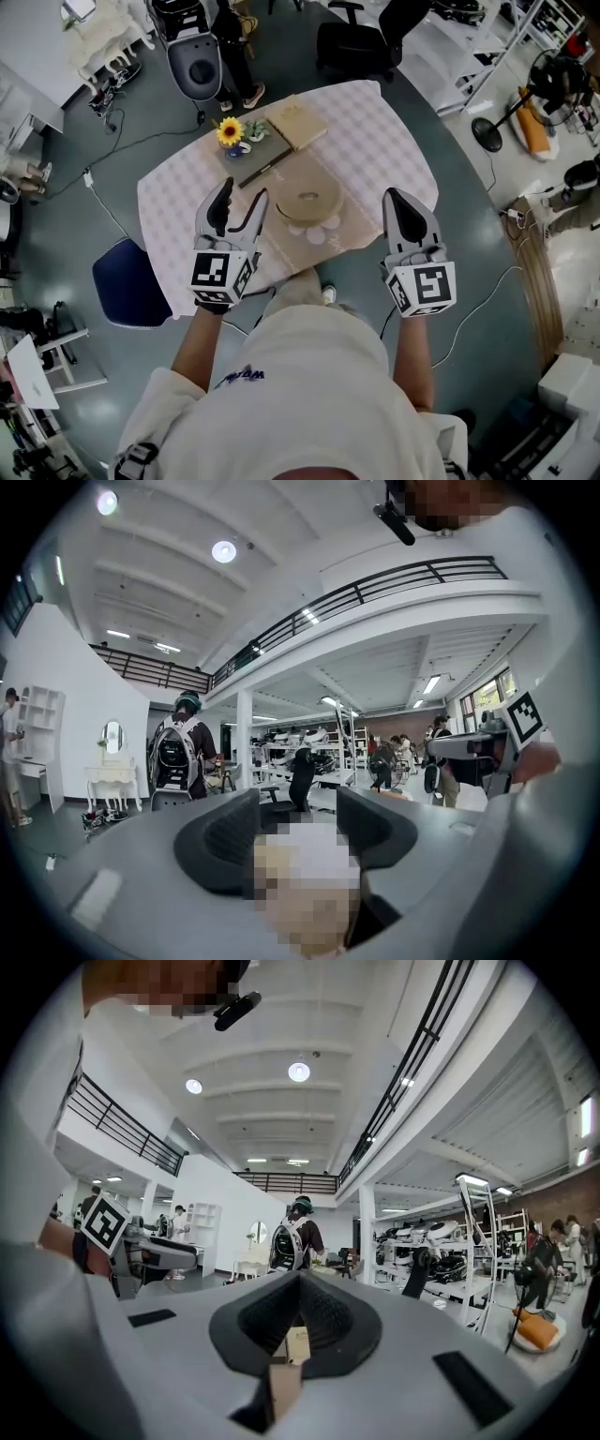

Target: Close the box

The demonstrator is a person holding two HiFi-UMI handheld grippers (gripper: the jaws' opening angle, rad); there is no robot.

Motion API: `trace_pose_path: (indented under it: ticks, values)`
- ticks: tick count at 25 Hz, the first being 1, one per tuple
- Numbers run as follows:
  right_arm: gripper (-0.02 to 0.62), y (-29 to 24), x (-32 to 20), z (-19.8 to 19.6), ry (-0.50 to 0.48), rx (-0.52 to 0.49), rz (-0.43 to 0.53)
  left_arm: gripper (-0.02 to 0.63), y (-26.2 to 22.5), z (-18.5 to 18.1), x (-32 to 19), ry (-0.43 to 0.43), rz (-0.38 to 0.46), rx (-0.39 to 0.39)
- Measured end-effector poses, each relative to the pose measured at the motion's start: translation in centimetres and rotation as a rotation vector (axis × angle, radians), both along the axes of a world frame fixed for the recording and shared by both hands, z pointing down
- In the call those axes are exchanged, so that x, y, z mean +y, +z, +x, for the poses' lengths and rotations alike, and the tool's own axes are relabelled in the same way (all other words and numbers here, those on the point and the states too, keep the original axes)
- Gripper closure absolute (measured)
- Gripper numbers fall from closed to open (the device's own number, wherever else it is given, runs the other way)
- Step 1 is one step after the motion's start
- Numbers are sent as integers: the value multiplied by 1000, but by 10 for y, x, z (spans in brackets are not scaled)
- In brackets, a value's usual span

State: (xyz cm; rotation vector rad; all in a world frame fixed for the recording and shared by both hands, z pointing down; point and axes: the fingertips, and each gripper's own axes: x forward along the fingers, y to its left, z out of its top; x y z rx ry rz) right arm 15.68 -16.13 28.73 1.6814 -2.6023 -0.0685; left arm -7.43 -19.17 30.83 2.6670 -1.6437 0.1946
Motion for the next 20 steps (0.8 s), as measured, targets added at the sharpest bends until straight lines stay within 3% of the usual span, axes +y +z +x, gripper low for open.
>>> trace_pose_path:
  ticks: [20]
  values:
    - [592, 4, 1, 5, 37, -18, -12, 408, 5, -9, -1, -12, -6, -1]
